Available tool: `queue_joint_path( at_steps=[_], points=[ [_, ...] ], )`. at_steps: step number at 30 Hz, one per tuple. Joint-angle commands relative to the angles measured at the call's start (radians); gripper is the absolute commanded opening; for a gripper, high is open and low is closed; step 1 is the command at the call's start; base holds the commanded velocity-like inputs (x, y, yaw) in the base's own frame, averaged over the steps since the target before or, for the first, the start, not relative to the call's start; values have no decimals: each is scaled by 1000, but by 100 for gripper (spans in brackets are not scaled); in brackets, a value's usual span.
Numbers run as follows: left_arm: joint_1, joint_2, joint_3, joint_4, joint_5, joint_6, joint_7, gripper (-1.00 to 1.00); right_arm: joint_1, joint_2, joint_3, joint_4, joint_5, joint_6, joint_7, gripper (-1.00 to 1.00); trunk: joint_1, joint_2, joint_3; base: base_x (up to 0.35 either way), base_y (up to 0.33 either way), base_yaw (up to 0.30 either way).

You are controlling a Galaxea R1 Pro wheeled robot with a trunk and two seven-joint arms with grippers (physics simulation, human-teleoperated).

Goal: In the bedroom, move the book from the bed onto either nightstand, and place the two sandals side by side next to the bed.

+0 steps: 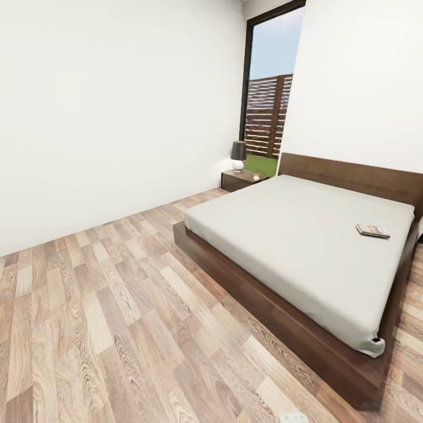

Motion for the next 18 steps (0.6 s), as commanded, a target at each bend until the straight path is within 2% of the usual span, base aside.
queue_joint_path(
  at_steps=[1, 18],
  points=[
    [-1, 0, 0, 1, 0, -3, 1, 100, 0, 1, -4, -2, 8, 6, -1, 100, 4, -8, -4, 0, 0, 0],
    [-1, 1, 2, 1, 1, 3, -2, 100, 0, 16, -4, -2, 11, 6, -5, 100, 69, -127, -57, 0, 0, 0]
  ],
)
